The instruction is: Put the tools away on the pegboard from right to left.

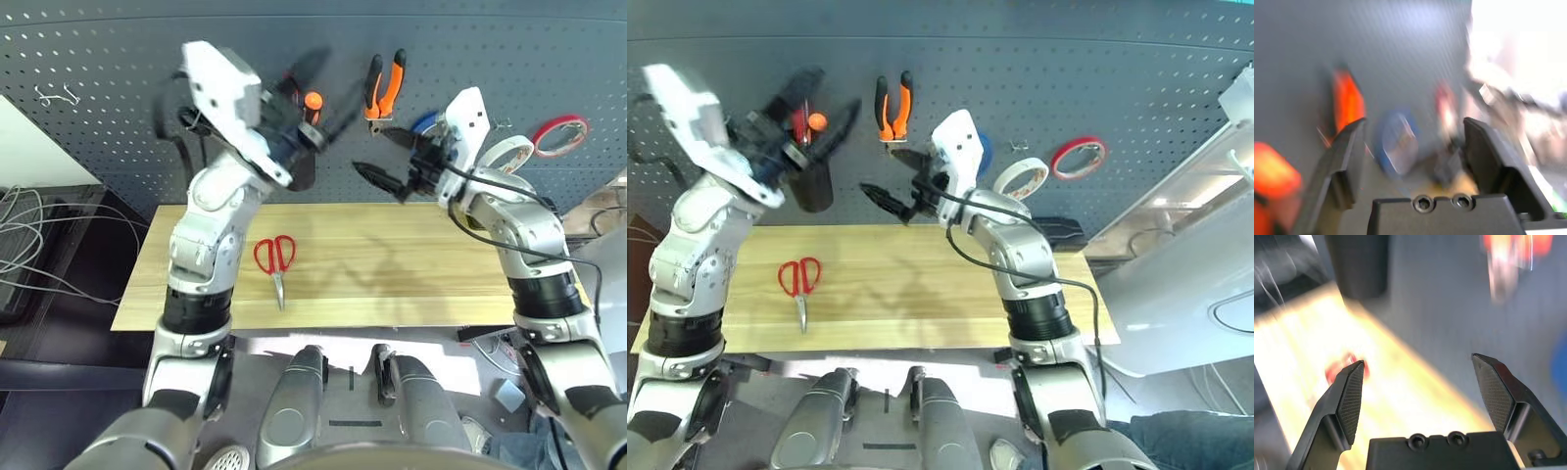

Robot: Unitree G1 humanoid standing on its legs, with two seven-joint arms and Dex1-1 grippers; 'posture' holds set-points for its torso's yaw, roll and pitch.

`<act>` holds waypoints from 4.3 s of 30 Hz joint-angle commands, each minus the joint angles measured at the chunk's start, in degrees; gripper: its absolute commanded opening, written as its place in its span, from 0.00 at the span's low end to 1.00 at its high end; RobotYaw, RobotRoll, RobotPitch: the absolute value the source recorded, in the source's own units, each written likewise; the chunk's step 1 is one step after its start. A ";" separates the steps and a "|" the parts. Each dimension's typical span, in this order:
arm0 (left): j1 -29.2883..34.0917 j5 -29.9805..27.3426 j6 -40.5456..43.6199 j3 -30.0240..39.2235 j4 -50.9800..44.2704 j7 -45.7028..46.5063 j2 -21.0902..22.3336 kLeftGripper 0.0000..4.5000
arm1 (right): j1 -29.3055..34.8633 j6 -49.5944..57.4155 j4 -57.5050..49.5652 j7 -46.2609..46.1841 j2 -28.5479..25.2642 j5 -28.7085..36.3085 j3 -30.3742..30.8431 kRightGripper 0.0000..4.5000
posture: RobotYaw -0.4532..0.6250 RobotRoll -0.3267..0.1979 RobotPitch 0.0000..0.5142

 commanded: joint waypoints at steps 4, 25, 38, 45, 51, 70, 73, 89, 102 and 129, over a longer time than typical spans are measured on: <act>5.57 3.49 15.34 -4.89 6.61 3.64 1.49 1.00 | 1.46 7.30 0.00 -1.27 -0.27 -2.03 2.48 1.00 | 0.47 0.62 0.40; 5.95 17.97 -1.21 16.01 52.20 28.60 -5.63 1.00 | 1.92 10.44 8.26 -4.84 8.56 -4.37 5.74 1.00 | 0.49 0.62 0.45; -2.24 22.03 -8.68 14.67 73.40 26.66 -6.16 0.96 | 0.43 13.31 3.23 -3.82 9.61 -3.50 7.12 1.00 | 0.47 0.62 0.47; -4.82 22.56 -5.25 13.14 79.16 20.33 -7.52 0.74 | -1.45 14.01 2.50 -4.31 10.83 -2.90 6.41 1.00 | 0.46 0.62 0.47; -4.30 23.22 -7.26 12.85 77.39 18.34 -7.56 0.53 | -2.96 12.51 3.91 -4.48 11.75 -3.17 6.14 1.00 | 0.47 0.62 0.46; 13.03 23.14 -18.37 14.30 47.01 16.29 -4.64 0.01 | -5.17 7.54 6.22 -2.89 11.49 -3.37 6.24 1.00 | 0.51 0.62 0.42; 17.68 22.81 -17.65 15.85 39.66 16.96 -3.88 0.01 | -5.44 7.71 5.98 -2.60 11.45 -3.13 6.05 1.00 | 0.52 0.62 0.42; 28.68 22.19 -53.07 25.73 22.66 17.87 -2.36 0.01 | -11.10 -3.90 7.06 0.87 15.38 -0.99 3.37 1.00 | 0.57 0.62 0.34; 18.19 23.98 -58.25 26.57 24.22 21.88 -0.29 0.01 | -13.92 -12.37 8.69 0.59 17.96 -0.79 1.47 1.00 | 0.56 0.62 0.33; 12.96 22.10 -41.18 21.39 36.95 17.43 -1.47 0.85 | -7.98 -20.97 18.05 -4.80 18.77 -5.71 1.88 1.00 | 0.51 0.62 0.39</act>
